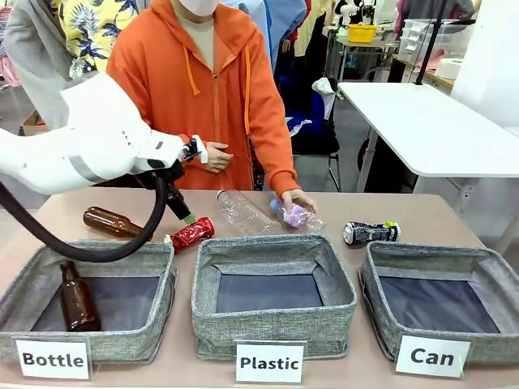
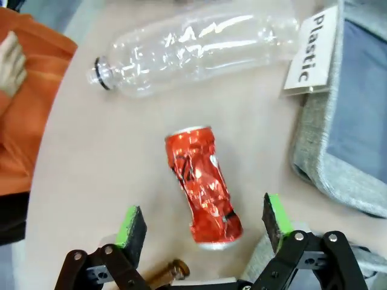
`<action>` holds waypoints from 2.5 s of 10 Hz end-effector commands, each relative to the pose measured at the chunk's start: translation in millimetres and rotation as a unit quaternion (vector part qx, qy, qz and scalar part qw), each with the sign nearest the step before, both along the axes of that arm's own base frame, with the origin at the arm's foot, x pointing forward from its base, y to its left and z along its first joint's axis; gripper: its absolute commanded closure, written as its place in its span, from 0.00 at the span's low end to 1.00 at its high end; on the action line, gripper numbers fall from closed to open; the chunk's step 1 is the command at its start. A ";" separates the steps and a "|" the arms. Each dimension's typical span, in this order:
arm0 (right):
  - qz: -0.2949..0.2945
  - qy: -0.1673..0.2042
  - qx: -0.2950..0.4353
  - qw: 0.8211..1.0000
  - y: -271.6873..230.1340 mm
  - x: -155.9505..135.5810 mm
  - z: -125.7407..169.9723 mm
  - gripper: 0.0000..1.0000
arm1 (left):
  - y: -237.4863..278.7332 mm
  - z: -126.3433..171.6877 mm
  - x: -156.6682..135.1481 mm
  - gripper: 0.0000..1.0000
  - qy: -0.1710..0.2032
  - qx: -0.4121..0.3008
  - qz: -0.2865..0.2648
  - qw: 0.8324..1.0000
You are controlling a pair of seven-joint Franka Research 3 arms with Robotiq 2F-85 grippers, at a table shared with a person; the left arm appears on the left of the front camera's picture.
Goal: Sort the can waste into the basket.
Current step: Pick up the can waste from the table and place it in the right Fabric basket.
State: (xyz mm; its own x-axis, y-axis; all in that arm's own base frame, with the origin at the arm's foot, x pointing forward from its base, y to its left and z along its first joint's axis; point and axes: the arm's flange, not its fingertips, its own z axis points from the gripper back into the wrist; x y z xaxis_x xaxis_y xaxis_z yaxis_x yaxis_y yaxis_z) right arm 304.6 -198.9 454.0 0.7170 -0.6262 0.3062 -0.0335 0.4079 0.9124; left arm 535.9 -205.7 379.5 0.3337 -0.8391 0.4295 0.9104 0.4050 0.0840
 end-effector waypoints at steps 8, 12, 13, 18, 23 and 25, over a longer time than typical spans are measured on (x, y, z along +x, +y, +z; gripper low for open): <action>-0.002 -0.020 0.000 1.000 -0.5 3.1 -1.6 0.00 | 204.8 82.1 -114.0 0.00 -0.050 -0.243 -0.069 0.966; -0.002 -0.020 0.000 1.000 -0.5 3.1 -1.6 0.00 | 253.0 67.5 -154.6 0.00 -0.094 -0.285 -0.056 0.952; -0.002 -0.020 0.000 1.000 -0.5 3.1 -1.6 0.00 | 243.8 67.0 -145.3 0.00 -0.091 -0.269 -0.049 0.958; -0.002 -0.020 0.000 1.000 -0.5 3.1 -1.6 0.00 | 122.3 58.0 -10.6 0.00 0.015 -0.090 -0.080 0.993; -0.002 -0.020 0.000 1.000 -0.5 3.1 -1.6 0.00 | 10.2 -25.5 59.4 0.00 0.043 0.026 -0.066 0.997; -0.002 -0.020 0.000 1.000 -0.5 3.1 -1.6 0.00 | -11.6 -48.8 64.0 0.00 0.075 0.038 -0.076 0.994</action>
